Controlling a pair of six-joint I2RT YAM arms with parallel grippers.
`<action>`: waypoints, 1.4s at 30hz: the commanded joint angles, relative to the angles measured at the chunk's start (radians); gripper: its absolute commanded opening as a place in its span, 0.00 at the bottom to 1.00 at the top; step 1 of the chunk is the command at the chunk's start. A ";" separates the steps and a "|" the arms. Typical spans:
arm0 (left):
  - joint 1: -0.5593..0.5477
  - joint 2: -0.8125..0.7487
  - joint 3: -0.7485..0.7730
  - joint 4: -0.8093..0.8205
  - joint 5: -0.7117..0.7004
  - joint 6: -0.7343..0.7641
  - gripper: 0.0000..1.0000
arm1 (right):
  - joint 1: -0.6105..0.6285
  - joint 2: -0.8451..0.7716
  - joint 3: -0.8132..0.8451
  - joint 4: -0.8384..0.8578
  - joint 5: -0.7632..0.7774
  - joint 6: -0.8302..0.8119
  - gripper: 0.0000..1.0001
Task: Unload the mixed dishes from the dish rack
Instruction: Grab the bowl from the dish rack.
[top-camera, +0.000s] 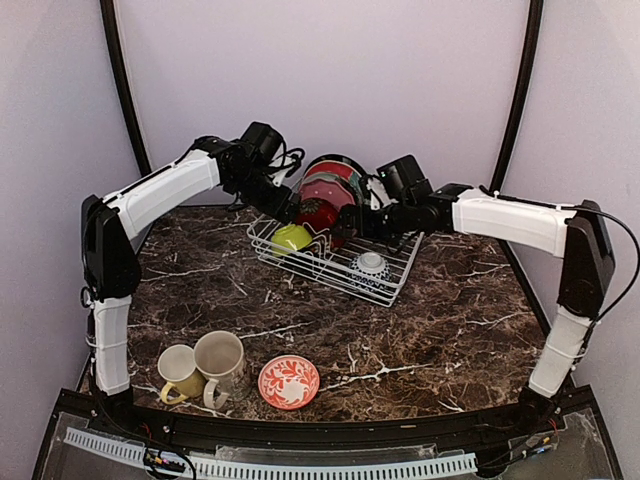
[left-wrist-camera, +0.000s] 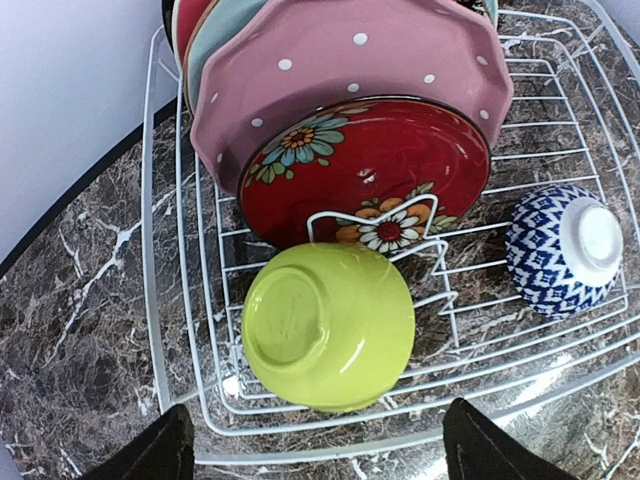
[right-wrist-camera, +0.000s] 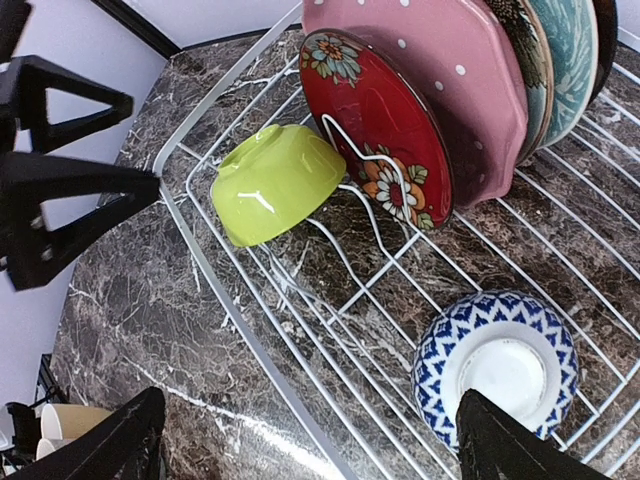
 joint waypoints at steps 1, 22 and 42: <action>-0.007 0.060 0.089 -0.038 -0.042 0.065 0.83 | -0.012 -0.093 -0.085 0.026 0.026 -0.030 0.99; -0.068 0.369 0.296 -0.107 -0.236 0.132 0.67 | -0.043 -0.137 -0.198 0.094 -0.011 -0.069 0.99; -0.068 0.365 0.388 -0.190 -0.269 0.184 0.42 | -0.049 -0.157 -0.241 0.143 -0.029 -0.048 0.99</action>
